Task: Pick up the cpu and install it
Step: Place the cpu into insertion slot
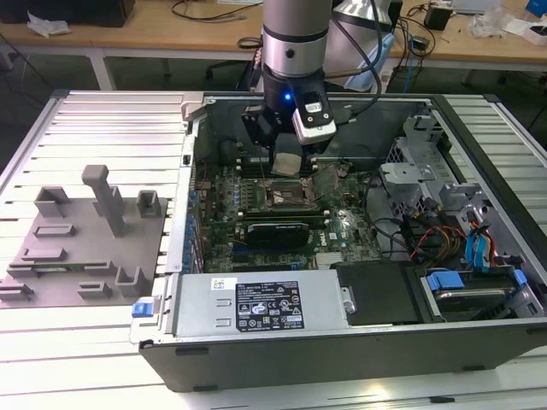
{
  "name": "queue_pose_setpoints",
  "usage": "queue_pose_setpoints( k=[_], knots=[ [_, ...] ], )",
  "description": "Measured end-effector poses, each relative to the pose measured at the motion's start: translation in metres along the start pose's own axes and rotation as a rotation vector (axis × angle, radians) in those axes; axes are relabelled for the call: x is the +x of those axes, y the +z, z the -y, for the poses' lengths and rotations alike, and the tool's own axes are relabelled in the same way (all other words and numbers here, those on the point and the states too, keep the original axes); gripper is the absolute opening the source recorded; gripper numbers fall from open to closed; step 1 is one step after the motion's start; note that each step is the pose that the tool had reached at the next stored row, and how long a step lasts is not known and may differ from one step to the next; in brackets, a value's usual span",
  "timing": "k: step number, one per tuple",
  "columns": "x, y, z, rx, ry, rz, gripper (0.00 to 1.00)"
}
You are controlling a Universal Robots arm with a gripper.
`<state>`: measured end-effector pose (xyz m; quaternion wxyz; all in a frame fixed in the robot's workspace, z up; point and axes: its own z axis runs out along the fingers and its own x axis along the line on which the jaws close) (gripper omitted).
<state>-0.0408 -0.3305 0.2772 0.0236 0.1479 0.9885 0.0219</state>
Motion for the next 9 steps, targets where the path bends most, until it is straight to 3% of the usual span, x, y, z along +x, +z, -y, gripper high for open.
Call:
queue_pose_setpoints(
  k=[9],
  knots=[
    [0.0, 0.0, 0.0, 0.0067, 0.167, 0.0083, 0.55]
  ],
)
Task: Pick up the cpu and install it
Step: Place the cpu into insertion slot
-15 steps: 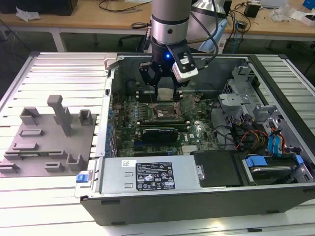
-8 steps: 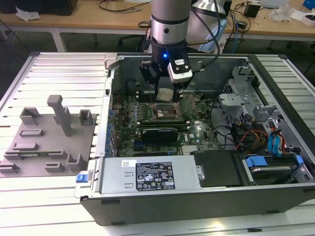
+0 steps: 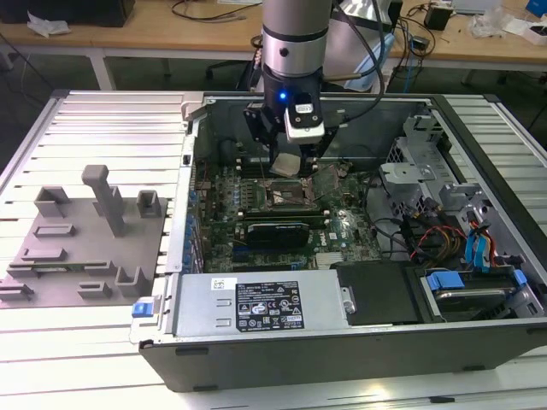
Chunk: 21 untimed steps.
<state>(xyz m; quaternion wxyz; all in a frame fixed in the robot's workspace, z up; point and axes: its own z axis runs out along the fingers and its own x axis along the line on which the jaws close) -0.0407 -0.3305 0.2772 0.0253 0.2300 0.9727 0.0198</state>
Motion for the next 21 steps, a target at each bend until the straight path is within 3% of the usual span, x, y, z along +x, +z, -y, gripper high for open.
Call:
queue_pose_setpoints(
  k=[8, 17, 21],
  knots=[
    [-0.0001, 0.0001, 0.0001, 0.0064, 0.158, 0.008, 0.55],
    [-0.0001, 0.0006, 0.0003, 0.0117, 0.284, 0.0139, 0.55],
    [-0.0001, 0.0009, 0.0003, 0.0157, 0.385, 0.0189, 0.55]
  ],
)
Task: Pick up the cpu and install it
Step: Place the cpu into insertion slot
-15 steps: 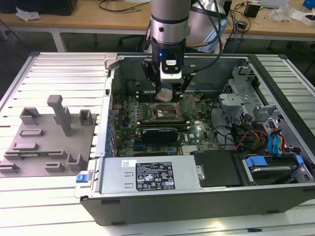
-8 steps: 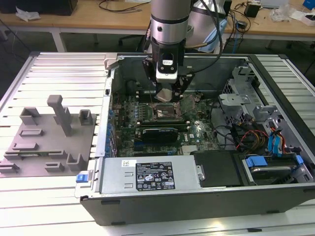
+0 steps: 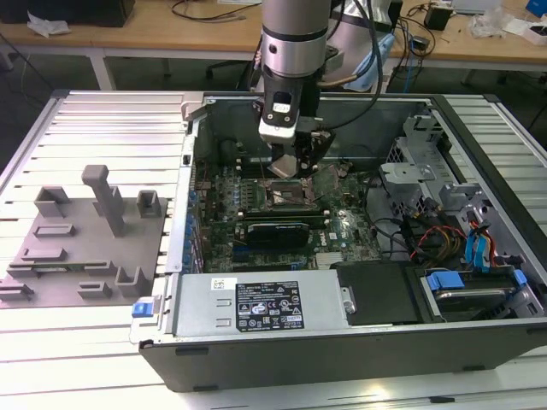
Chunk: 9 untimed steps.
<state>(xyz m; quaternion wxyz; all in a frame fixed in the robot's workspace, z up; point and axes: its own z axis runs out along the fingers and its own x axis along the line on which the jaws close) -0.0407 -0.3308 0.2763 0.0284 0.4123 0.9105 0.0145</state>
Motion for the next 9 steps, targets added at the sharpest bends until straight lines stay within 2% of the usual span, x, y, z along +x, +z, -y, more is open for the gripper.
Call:
queue_pose_setpoints(
  k=[8, 9],
  knots=[
    [0.0, 0.0006, 0.0, 0.006, 0.149, 0.0075, 0.55],
    [0.0, 0.0007, 0.0, 0.0072, 0.178, 0.009, 0.55]
  ],
)
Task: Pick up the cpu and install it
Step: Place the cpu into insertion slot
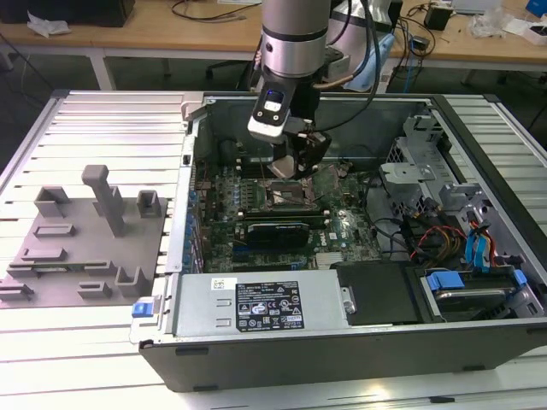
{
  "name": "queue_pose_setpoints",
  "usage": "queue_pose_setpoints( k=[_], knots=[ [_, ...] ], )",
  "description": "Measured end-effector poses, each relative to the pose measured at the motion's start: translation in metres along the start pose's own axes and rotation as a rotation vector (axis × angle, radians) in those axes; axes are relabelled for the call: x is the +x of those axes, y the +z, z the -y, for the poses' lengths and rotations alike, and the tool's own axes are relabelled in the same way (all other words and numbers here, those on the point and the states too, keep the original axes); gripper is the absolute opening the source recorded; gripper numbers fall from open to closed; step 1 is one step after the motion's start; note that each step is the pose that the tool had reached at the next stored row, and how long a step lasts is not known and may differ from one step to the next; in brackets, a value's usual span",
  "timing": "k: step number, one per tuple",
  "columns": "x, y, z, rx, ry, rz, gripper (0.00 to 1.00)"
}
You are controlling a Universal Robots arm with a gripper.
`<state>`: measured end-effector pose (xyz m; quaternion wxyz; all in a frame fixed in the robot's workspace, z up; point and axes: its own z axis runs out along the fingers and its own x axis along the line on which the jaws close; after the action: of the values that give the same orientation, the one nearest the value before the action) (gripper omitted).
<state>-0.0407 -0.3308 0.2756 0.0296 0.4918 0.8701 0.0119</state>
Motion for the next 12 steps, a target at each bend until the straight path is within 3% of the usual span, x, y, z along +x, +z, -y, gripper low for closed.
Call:
queue_pose_setpoints(
  k=[12],
  knots=[
    [0.0001, 0.001, 0.0001, 0.0111, 0.281, 0.014, 0.55]
  ],
)
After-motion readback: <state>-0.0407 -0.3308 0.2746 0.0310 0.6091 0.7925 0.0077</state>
